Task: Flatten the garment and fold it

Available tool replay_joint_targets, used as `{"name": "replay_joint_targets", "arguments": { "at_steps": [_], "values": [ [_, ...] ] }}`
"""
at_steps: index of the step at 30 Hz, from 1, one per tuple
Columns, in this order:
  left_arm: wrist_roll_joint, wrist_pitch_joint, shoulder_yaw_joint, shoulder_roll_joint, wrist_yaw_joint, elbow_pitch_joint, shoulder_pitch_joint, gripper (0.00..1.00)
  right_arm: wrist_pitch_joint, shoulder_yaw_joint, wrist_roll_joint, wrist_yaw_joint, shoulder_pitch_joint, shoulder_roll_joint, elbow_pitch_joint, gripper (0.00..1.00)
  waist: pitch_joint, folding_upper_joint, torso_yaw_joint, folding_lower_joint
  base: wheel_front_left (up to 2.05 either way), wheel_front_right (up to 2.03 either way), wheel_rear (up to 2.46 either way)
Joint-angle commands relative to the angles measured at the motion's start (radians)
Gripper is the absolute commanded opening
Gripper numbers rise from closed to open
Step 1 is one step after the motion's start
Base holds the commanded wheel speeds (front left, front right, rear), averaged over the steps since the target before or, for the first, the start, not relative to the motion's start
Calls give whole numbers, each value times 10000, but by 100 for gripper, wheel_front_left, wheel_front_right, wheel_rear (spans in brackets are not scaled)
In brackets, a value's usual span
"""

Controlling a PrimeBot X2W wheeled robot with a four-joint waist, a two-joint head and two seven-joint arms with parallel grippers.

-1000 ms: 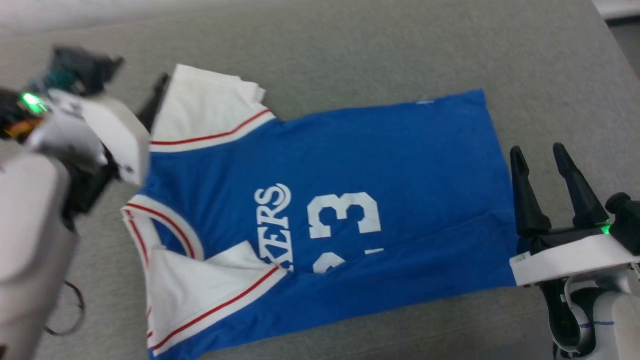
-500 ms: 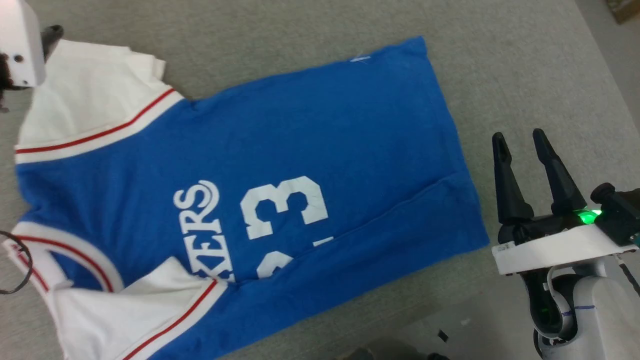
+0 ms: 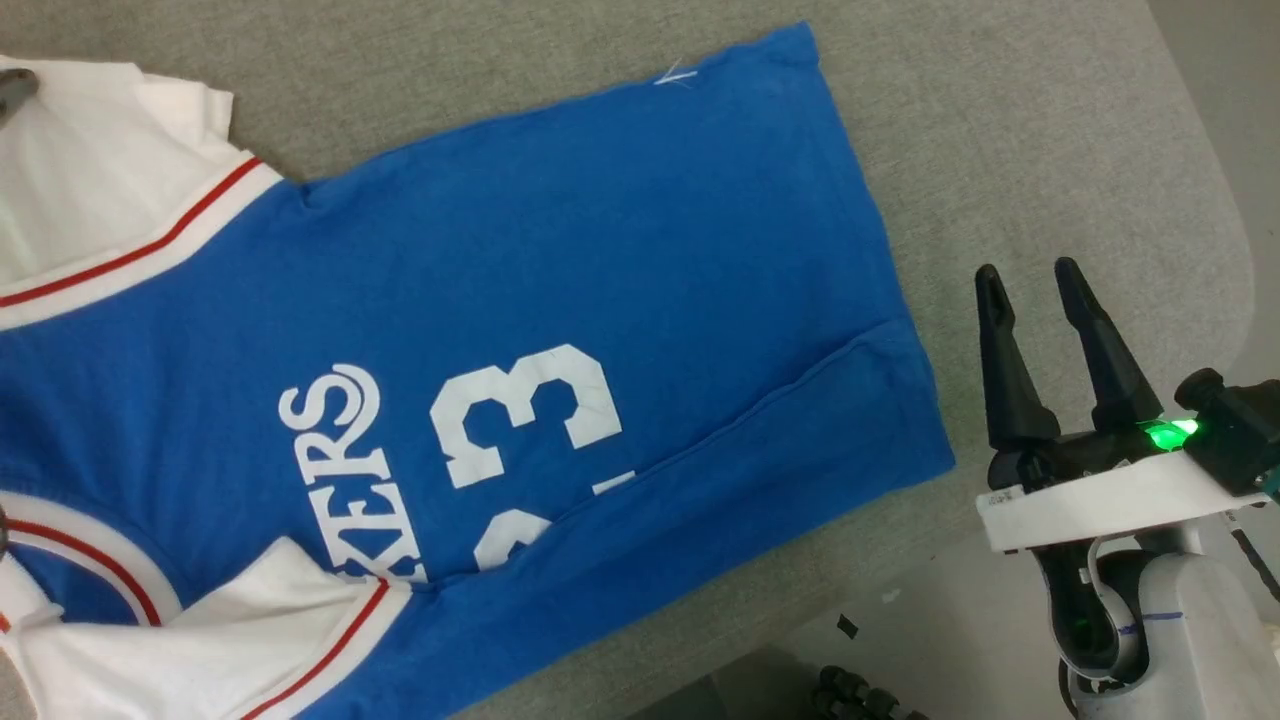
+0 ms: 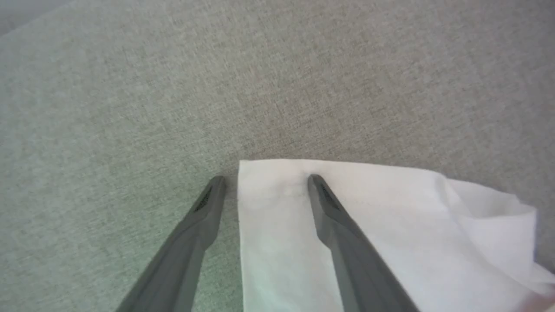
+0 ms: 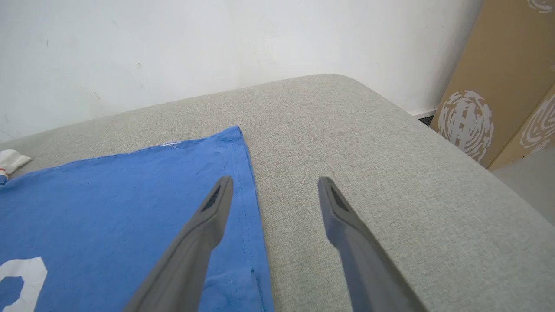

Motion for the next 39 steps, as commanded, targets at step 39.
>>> {"name": "replay_joint_targets", "arguments": {
  "at_steps": [39],
  "values": [
    [112,-8085,-2110,-1897,90,-5274,3722,0,8659,1657,426,-19,-4320,-5811,1639,100,-933,0,4906,2,0,0,0]
  ]
}}
